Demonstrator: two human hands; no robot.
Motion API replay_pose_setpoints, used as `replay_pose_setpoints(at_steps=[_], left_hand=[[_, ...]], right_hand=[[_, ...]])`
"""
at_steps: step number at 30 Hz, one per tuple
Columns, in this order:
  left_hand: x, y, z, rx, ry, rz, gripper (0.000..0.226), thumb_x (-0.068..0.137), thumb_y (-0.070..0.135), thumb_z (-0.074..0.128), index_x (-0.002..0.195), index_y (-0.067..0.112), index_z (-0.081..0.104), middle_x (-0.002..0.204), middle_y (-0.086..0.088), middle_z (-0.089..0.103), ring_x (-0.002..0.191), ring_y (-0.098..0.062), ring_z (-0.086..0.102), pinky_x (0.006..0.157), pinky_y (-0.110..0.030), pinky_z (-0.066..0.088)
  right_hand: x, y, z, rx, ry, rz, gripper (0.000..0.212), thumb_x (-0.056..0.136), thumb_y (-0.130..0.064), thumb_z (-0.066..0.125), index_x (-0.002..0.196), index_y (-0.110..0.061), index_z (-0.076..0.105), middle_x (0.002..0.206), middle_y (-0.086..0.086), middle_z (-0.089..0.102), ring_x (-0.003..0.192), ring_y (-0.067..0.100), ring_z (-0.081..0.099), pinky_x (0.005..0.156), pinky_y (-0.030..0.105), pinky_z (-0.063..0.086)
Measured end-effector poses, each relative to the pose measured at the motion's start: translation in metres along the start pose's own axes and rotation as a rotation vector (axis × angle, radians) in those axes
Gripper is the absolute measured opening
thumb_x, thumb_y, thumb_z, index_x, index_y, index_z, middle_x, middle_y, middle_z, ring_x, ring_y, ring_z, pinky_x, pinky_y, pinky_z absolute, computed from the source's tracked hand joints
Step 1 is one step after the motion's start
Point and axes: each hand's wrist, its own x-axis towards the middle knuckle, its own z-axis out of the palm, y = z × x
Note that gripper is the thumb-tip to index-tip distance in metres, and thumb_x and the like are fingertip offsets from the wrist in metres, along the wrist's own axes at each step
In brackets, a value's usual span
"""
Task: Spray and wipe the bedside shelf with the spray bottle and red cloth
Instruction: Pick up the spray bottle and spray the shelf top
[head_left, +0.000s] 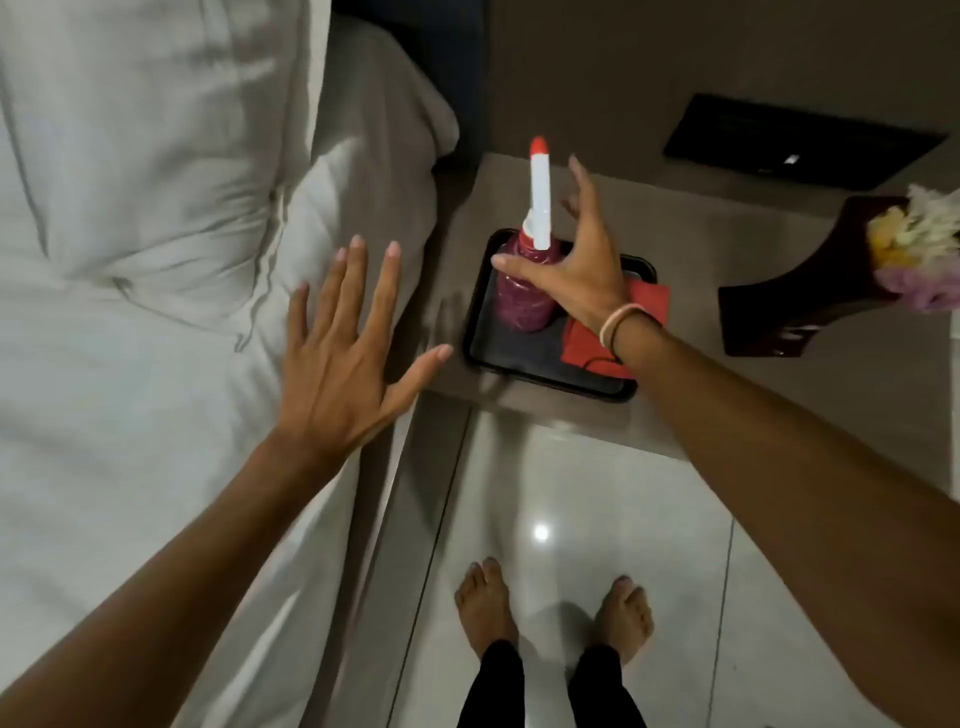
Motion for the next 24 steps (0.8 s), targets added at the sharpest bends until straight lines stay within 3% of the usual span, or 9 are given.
replay_pose_setpoints(at_steps=[1,3,5,8,11,14,16,18,24], left_hand=[[0.002,0.002,-0.003,0.000,-0.004,0.012,0.092,0.089,0.081,0.019,0.163,0.029,0.000,0.173,-0.009,0.006,0.160,-0.025,0.009,0.129,-0.055,0.011],[0.007,0.003,-0.008,0.015,0.035,0.016,0.091,0.090,0.079,0.021,0.163,0.027,0.003,0.173,-0.010,0.009,0.160,-0.026,0.012,0.128,-0.057,0.015],[0.013,0.003,-0.009,0.011,0.069,0.026,0.090,0.091,0.078,0.022,0.163,0.026,0.007,0.172,-0.011,0.012,0.159,-0.027,0.015,0.127,-0.057,0.018],[0.019,0.005,-0.014,-0.003,0.096,0.038,0.089,0.092,0.078,0.020,0.163,0.027,0.007,0.172,-0.011,0.013,0.159,-0.027,0.017,0.127,-0.057,0.019],[0.023,0.018,-0.017,-0.008,0.083,0.045,0.088,0.092,0.077,0.019,0.163,0.026,0.008,0.172,-0.012,0.014,0.158,-0.028,0.019,0.126,-0.056,0.021],[0.022,0.048,-0.012,-0.047,0.038,0.075,0.086,0.094,0.074,0.024,0.163,0.025,0.010,0.171,-0.013,0.014,0.157,-0.030,0.022,0.125,-0.055,0.024],[0.015,0.066,-0.003,-0.054,0.005,0.104,0.084,0.094,0.071,0.026,0.162,0.021,0.018,0.170,-0.015,0.018,0.153,-0.034,0.029,0.122,-0.055,0.029],[0.006,0.100,0.009,-0.059,-0.067,0.173,0.087,0.093,0.073,0.021,0.160,0.018,0.026,0.169,-0.017,0.022,0.150,-0.037,0.034,0.118,-0.056,0.031],[-0.016,0.180,0.039,-0.003,-0.213,0.361,0.093,0.091,0.076,0.015,0.153,0.012,0.040,0.162,-0.025,0.034,0.144,-0.044,0.042,0.115,-0.064,0.035]], right_hand=[[0.009,-0.001,0.008,0.011,0.006,-0.031,0.120,0.065,-0.040,0.094,0.159,-0.021,0.023,0.155,0.006,0.050,0.135,0.020,0.055,0.114,0.036,0.047],[0.019,-0.007,0.020,0.003,0.031,-0.024,0.093,0.076,-0.030,0.089,0.152,-0.015,0.038,0.113,0.010,0.072,0.099,0.022,0.071,0.098,0.037,0.058],[0.023,-0.009,0.029,-0.039,0.116,-0.049,0.057,0.087,-0.020,0.078,0.137,-0.009,0.053,0.084,0.012,0.068,0.078,0.029,0.069,0.088,0.047,0.059],[0.014,-0.016,0.020,0.029,0.236,-0.073,0.035,0.092,-0.021,0.070,0.122,-0.005,0.062,0.091,0.020,0.072,0.075,0.032,0.073,0.082,0.047,0.062],[-0.014,-0.024,-0.009,0.155,0.310,-0.111,0.042,0.091,-0.038,0.072,0.120,-0.010,0.061,0.096,0.022,0.073,0.071,0.018,0.077,0.069,0.023,0.062],[-0.071,-0.018,-0.048,0.119,0.481,-0.143,0.033,0.087,-0.048,0.076,0.110,-0.028,0.062,0.098,0.008,0.071,0.087,0.013,0.073,0.085,0.027,0.061],[-0.114,-0.004,-0.062,0.068,0.556,-0.130,0.031,0.085,-0.052,0.075,0.108,-0.038,0.059,0.101,-0.001,0.065,0.093,0.002,0.067,0.086,0.007,0.050],[-0.159,0.026,-0.081,0.040,0.618,-0.033,0.030,0.084,-0.050,0.078,0.103,-0.039,0.057,0.094,-0.012,0.060,0.087,-0.002,0.063,0.079,0.002,0.047],[-0.244,0.115,-0.115,-0.068,0.666,0.335,0.031,0.081,-0.039,0.083,0.086,-0.016,0.063,0.074,-0.001,0.064,0.066,0.017,0.063,0.067,0.034,0.058]])
